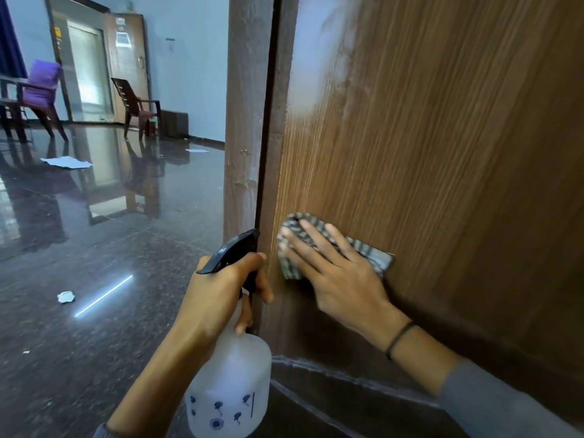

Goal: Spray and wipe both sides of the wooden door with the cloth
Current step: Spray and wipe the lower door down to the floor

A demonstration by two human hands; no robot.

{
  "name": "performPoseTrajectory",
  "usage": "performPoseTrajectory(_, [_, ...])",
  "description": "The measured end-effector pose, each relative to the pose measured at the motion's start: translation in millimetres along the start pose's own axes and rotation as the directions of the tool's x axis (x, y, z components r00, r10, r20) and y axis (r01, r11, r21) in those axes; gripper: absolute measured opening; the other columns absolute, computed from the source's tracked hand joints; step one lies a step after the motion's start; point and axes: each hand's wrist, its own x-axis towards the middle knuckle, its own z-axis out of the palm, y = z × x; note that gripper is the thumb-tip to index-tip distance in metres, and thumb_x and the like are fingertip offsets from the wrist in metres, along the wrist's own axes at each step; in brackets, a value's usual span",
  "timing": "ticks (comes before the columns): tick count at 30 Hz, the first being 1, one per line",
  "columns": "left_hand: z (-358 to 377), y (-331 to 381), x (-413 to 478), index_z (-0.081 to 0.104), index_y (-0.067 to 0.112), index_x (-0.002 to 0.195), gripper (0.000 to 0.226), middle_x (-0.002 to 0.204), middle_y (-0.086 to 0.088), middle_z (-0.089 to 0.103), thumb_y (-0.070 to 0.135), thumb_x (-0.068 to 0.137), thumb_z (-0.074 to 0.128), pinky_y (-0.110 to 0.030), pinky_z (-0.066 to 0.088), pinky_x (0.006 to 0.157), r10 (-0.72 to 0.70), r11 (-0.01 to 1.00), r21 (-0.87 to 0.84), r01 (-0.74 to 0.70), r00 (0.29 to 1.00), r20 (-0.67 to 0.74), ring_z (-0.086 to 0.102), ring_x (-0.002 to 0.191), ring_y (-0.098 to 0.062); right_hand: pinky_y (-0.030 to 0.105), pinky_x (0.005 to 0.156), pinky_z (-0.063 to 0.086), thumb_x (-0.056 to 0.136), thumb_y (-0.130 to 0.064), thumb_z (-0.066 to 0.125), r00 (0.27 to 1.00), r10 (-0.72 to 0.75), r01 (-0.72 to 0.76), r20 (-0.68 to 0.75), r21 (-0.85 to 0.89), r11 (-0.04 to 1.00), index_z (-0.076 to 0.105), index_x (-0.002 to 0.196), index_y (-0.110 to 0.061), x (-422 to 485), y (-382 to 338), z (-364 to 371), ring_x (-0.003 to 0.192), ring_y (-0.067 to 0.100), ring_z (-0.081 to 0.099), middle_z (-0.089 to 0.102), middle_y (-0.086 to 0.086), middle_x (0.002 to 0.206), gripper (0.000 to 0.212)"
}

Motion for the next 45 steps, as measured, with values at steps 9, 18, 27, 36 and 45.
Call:
performPoseTrajectory(9, [18.8,11.4,-7.1,0.064,0.004,0.065,0.040,0.071,-0.024,0.069,0.022,0.100,0.056,-0.027,0.038,0.037,0.017,1.000,0.026,-0.018,1.000,0.007,0.036,0.030,-0.024,0.050,0.126,0.018,0.093,-0.020,0.055,0.988,-0.152,0.152,-0.011,0.020,0.988,0.049,0.141,-0.007,29.3,-24.0,14.1,0.151,0.034,0.027,0.042,0.012,0.156,0.051])
performPoseTrajectory(18, [52.7,1.4,0.1,0.059,-0.008,0.072,0.039,0.072,-0.023,0.070,0.020,0.100,0.055,-0.029,0.035,0.038,0.024,1.000,-0.016,-0.022,0.991,0.133,0.036,0.030,-0.025,0.049,0.125,0.015,0.094,-0.019,0.051,0.994,-0.004,0.018,0.111,-0.117,0.993,0.020,0.161,-0.014,-106.8,58.7,-18.2,0.156,0.030,0.012,0.013,0.010,0.169,0.074])
performPoseTrajectory(27, [70.2,-5.3,1.4,0.063,-0.006,0.082,0.031,0.072,-0.023,0.068,0.020,0.098,0.058,-0.025,0.033,0.034,-0.001,1.000,-0.011,0.002,0.995,0.098,0.036,0.031,-0.025,0.051,0.125,0.018,0.087,-0.020,0.052,0.999,-0.030,0.030,0.034,-0.001,1.000,0.045,0.149,-0.012,-42.3,3.2,2.4,0.153,0.034,0.021,0.038,0.011,0.158,0.063])
performPoseTrajectory(36, [112.0,-8.7,-4.5,0.063,0.001,0.071,0.034,0.069,-0.021,0.068,0.018,0.100,0.055,-0.030,0.036,0.037,-0.004,0.998,0.057,-0.008,0.979,0.203,0.036,0.034,-0.026,0.048,0.127,0.010,0.088,-0.016,0.053,1.000,0.022,-0.022,0.022,0.017,1.000,0.038,0.152,-0.013,-119.0,25.3,8.9,0.154,0.031,0.019,0.033,0.009,0.163,0.066])
performPoseTrajectory(45, [158.1,-33.9,-19.3,0.064,-0.002,0.078,0.035,0.073,-0.018,0.071,0.023,0.102,0.056,-0.024,0.037,0.038,-0.056,0.997,0.072,0.030,0.917,0.395,0.040,0.041,-0.027,0.048,0.127,0.009,0.084,0.006,0.053,0.898,0.440,-0.439,0.004,0.089,0.894,0.023,0.160,-0.017,-241.1,80.1,-20.4,0.154,0.032,0.019,0.020,0.006,0.168,0.084])
